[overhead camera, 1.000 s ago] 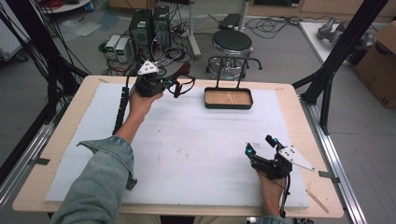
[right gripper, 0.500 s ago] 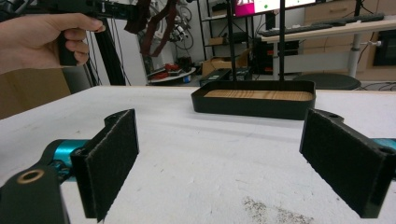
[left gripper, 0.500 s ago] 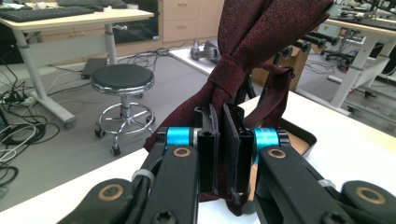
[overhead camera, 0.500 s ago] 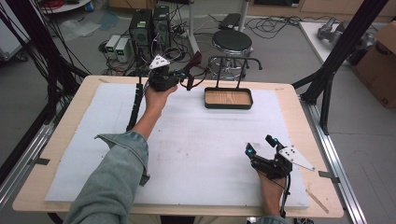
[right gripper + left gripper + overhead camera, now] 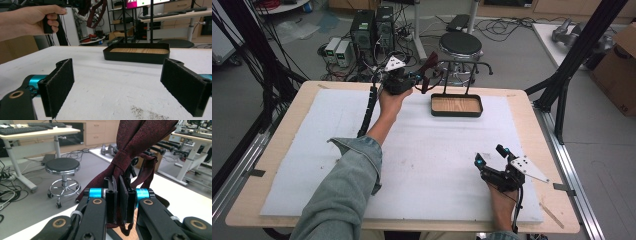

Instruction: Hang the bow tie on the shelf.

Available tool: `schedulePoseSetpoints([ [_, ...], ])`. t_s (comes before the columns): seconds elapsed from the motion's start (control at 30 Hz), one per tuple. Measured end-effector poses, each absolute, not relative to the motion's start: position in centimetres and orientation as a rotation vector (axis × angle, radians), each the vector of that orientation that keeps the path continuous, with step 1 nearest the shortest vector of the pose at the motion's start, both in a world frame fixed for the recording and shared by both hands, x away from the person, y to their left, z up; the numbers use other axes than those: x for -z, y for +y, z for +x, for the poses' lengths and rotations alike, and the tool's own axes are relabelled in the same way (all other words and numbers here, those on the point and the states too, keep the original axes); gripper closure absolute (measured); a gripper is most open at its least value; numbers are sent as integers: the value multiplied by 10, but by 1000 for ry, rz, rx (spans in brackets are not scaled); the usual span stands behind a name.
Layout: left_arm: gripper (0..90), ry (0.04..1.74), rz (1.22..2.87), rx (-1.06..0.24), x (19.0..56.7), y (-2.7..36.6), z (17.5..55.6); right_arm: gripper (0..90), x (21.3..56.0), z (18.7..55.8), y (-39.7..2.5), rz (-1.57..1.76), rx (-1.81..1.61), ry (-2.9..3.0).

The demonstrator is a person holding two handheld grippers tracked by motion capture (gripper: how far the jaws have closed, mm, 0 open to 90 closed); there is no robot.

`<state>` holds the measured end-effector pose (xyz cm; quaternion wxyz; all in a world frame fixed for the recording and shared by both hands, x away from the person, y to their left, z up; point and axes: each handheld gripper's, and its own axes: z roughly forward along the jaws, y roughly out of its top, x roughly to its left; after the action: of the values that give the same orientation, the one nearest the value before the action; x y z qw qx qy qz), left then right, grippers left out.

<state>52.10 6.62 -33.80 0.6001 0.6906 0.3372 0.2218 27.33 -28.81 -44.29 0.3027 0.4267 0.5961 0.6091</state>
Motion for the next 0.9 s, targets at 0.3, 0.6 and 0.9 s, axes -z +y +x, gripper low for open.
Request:
schedulePoseSetpoints([
  [0.3,843,828,1578,-495,343,68,532,109,443,273,-288,1134,-1617,1588],
  [0.6,843,844,1643,-518,350,70,539,109,443,274,-288,1131,-1614,1591],
  [0.9,840,835,1705,-510,360,63,538,109,443,274,-288,1123,-1614,1592],
])
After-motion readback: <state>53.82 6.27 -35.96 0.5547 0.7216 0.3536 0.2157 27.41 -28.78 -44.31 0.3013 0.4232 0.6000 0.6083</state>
